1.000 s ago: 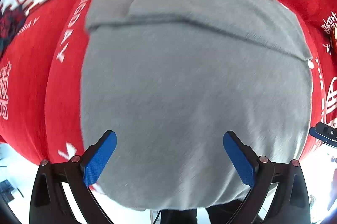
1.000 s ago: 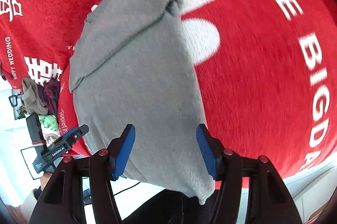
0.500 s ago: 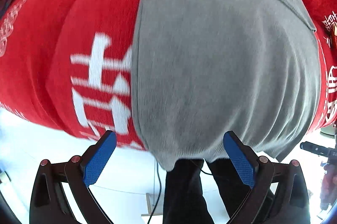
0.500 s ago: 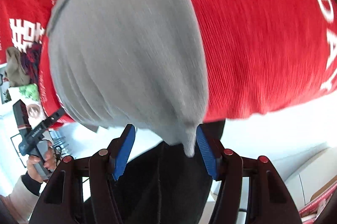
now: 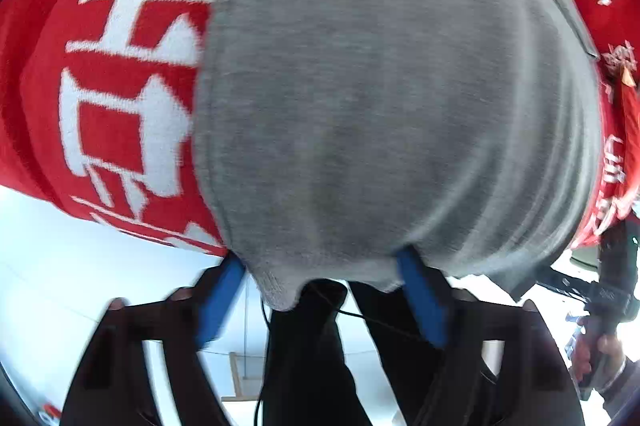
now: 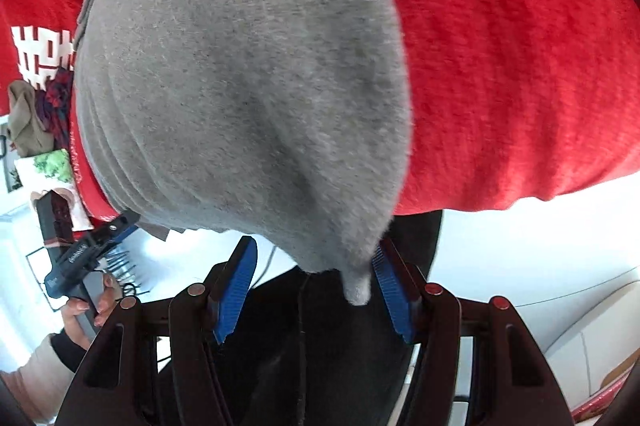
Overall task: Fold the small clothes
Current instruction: 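Grasp the grey sweater hem with both tools and lift it, then fold the held hem up toward the collar with both tools, release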
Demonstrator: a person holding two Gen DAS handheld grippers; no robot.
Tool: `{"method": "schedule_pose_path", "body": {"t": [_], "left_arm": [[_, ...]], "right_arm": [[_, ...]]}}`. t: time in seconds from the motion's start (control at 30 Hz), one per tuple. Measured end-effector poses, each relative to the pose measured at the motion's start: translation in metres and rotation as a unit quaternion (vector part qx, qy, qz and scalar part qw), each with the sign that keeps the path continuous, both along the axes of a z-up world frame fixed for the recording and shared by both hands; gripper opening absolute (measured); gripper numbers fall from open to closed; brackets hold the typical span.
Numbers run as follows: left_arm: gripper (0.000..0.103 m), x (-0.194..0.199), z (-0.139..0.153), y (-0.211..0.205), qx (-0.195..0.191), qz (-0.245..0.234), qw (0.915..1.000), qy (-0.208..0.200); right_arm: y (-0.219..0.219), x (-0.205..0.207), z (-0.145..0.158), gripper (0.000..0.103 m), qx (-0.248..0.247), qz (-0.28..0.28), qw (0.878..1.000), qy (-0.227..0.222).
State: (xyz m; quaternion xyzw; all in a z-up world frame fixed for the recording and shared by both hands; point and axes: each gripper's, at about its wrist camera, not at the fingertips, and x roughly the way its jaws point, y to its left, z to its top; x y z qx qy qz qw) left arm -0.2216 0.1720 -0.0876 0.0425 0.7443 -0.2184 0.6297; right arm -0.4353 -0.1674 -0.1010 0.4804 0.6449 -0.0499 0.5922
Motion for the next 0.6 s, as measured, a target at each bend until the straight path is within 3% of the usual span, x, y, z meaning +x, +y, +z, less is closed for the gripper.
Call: {"method": "schedule_pose_path", "body": {"t": [0.03,0.07,0.1,0.13,0.33,0.5,0.6], "left_arm": [[0.053,-0.001,0.002,0.000,-0.003,-0.007,1.0000,-0.002],[0.031,-0.002,0.005,-0.002,-0.012,-0.017,0.9998,0.000],[0.018,-0.003,0.009,-0.003,-0.022,-0.024,0.9994,0.007],[0.013,-0.002,0.014,-0.004,-0.031,-0.023,0.9992,0.013],[0.013,0.022,0.073,-0.010,-0.096,-0.022,0.9952,0.001],[0.013,0.068,0.120,-0.036,-0.134,-0.026,0.9889,-0.058],[0.013,0.118,0.133,-0.062,-0.150,-0.022,0.9841,-0.092]], "right_arm": [[-0.001,-0.001,0.002,0.020,0.005,-0.005,1.000,-0.003],[-0.002,0.000,0.004,0.006,0.007,-0.009,1.000,-0.004],[-0.003,0.001,0.007,0.007,0.011,-0.013,1.000,-0.009],[-0.003,0.002,0.012,0.007,0.022,-0.017,0.999,-0.021],[-0.021,0.023,0.068,0.007,0.080,-0.056,0.989,-0.113],[-0.057,0.067,0.113,0.007,0.068,-0.083,0.976,-0.187],[-0.087,0.103,0.128,0.007,0.051,-0.100,0.969,-0.219]]}}
